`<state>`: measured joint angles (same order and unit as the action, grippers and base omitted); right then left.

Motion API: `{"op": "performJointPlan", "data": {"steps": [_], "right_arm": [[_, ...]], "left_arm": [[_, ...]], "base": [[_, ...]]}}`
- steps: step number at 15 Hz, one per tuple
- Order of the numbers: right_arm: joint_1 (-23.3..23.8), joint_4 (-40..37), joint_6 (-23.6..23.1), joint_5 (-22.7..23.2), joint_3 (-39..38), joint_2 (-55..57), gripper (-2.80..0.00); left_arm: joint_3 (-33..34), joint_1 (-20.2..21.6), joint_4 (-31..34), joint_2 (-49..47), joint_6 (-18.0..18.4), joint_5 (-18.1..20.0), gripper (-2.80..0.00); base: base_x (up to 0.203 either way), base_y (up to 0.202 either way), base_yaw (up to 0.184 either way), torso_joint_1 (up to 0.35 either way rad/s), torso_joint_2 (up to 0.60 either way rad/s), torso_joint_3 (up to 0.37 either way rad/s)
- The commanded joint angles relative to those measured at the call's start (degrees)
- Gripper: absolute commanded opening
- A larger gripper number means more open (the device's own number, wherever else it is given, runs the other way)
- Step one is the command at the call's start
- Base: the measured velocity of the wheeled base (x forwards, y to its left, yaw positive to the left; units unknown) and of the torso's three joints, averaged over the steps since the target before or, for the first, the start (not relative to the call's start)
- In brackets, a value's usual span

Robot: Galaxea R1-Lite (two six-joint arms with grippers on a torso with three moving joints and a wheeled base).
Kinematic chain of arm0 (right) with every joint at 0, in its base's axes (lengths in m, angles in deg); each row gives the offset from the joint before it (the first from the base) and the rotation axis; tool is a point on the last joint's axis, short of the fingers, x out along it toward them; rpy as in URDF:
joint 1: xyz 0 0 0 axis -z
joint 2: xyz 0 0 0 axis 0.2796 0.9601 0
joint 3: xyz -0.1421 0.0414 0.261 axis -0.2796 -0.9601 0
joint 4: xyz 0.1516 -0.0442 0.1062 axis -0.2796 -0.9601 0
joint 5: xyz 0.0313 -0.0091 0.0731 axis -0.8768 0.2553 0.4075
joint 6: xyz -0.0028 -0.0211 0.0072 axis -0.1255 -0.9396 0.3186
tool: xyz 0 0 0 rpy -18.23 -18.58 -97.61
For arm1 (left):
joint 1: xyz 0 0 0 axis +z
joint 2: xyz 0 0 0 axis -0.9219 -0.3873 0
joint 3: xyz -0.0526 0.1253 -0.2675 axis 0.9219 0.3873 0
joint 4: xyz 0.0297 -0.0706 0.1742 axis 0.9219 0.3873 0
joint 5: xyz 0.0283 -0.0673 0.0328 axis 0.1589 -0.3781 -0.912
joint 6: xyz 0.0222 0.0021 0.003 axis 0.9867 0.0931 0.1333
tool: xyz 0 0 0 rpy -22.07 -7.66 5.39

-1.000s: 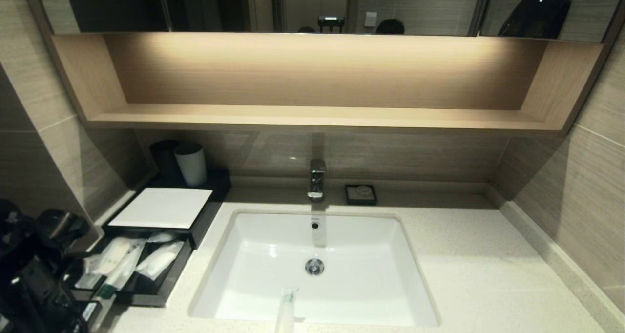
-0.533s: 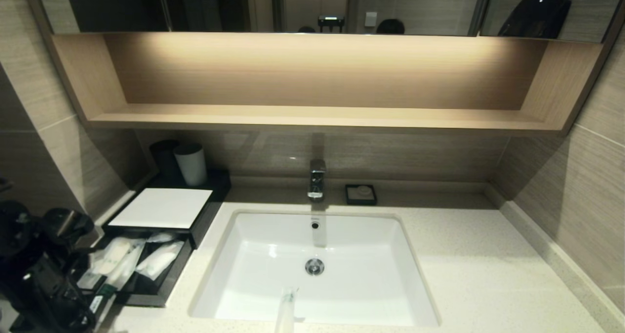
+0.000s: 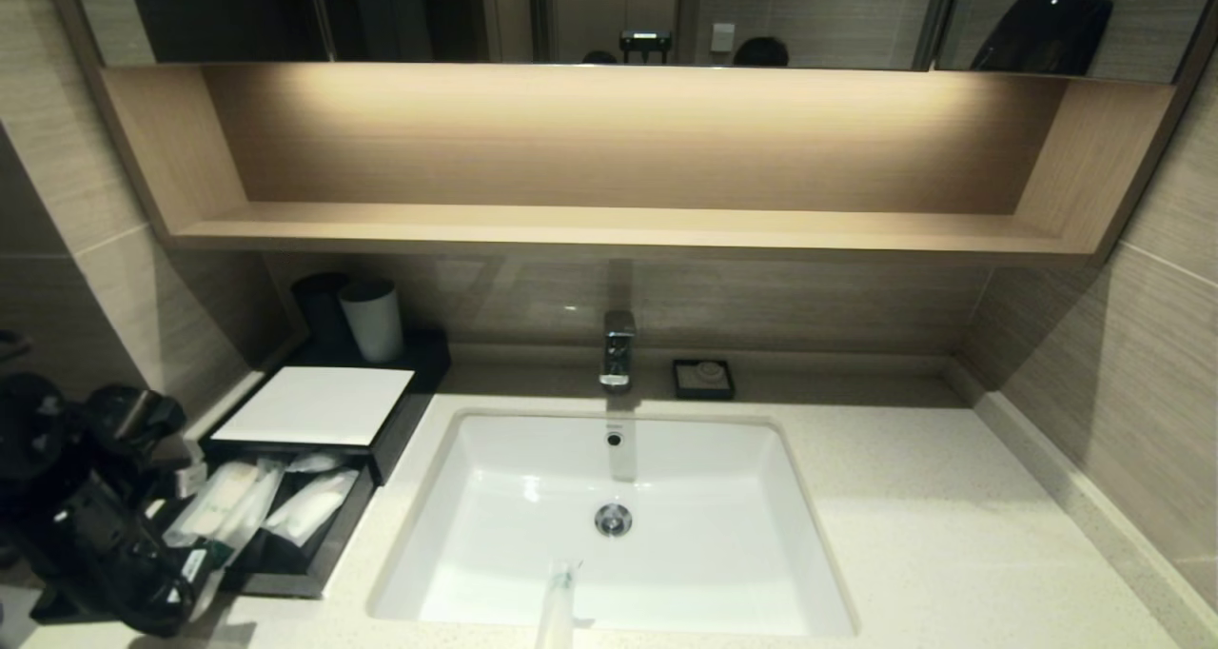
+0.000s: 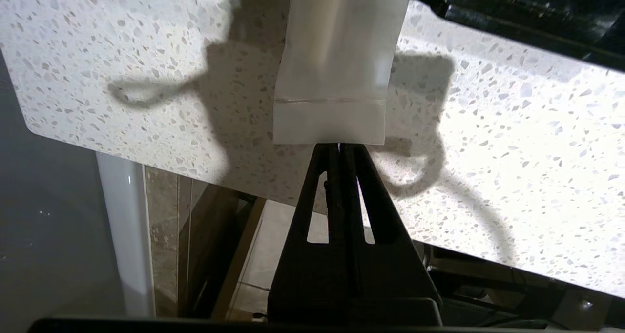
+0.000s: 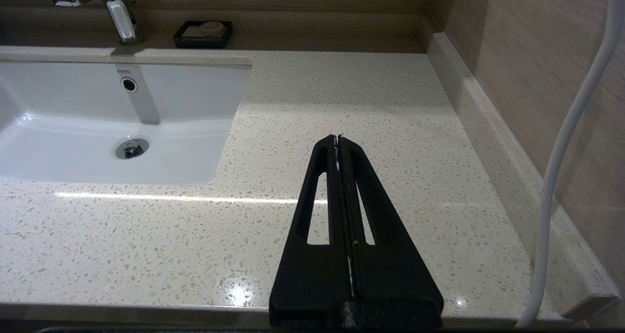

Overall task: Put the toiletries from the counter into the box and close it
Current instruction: Place the bathroom toiletry into the drawer

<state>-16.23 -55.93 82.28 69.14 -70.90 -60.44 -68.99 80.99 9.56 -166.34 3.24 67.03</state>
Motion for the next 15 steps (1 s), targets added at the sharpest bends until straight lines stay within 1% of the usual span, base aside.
{"op": "performJointPlan", "data": {"steps": [1,10,13,15], "right_arm": [[0.0,0.0,-0.03,0.02,-0.01,-0.06,-2.8],[0.0,0.0,0.04,0.0,-0.01,-0.09,-2.8],[0.0,0.0,-0.03,0.0,-0.01,0.0,-2.8],[0.0,0.0,-0.03,0.04,-0.01,-0.03,-2.8]], "left_arm": [[-1.36,0.02,0.14,-1.24,-0.09,-0.02,-2.8],[-3.47,0.02,-0.3,-2.81,-0.35,0.05,-2.8],[-3.47,0.02,-2.84,-3.72,-0.44,-0.04,-2.8],[-4.05,0.02,-3.28,-4.12,-0.52,-0.04,-2.8]], "base": [[0.0,0.0,0.0,0.0,0.0,0.0],[0.0,0.0,0.0,0.0,0.0,0.0],[0.0,0.0,0.0,0.0,0.0,0.0],[0.0,0.0,0.0,0.0,0.0,0.0]]}}
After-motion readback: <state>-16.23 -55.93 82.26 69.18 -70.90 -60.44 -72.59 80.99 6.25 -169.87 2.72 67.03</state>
